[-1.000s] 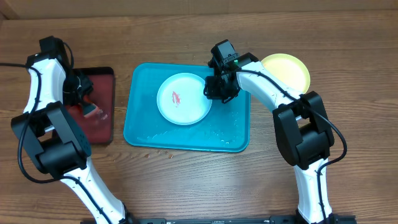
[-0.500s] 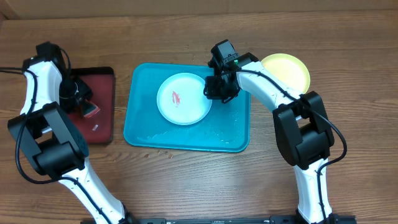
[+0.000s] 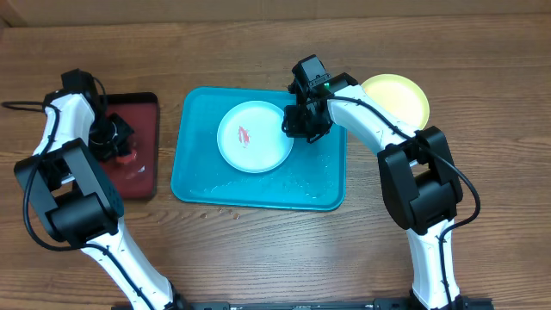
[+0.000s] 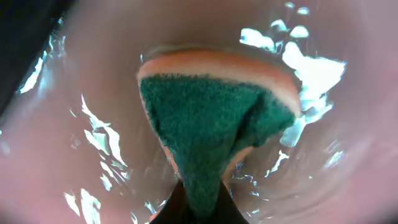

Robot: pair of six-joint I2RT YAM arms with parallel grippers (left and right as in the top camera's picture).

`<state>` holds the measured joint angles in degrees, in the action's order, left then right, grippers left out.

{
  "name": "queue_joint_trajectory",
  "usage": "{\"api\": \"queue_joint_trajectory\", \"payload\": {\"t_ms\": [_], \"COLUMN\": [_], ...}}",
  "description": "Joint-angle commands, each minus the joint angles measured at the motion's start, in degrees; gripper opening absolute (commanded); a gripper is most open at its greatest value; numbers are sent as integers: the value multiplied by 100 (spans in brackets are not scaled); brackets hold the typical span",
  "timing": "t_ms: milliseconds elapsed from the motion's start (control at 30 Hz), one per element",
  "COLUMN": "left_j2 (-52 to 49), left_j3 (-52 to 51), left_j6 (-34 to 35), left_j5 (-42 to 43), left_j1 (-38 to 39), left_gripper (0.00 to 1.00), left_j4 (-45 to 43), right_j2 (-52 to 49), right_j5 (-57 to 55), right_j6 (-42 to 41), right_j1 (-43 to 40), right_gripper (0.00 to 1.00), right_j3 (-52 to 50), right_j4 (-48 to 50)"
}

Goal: Clean dirty plates on tray and stack at the side
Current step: 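Dip the sponge in the water tray with the left gripper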

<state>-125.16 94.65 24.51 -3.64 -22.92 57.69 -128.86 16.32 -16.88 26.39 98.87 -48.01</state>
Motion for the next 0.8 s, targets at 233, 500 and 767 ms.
{"api": "queue_joint_trajectory", "payload": {"t_ms": [233, 500, 767], "left_j2": [-74, -85, -85], "left_j3": [588, -267, -518], "left_j6": [35, 35, 31], "left_j5": [-98, -103, -234], "left_j1": [-31, -31, -33], "left_gripper": [99, 100, 72], "left_j4": [461, -15, -74], "right_j2": [79, 79, 79], "right_j5": [92, 92, 90], "right_j6": [-33, -31, -31], "right_j1": [24, 24, 24], "right_gripper": [4, 4, 4], "right_j3": [-31, -31, -31], "right_j4": [35, 33, 39]}}
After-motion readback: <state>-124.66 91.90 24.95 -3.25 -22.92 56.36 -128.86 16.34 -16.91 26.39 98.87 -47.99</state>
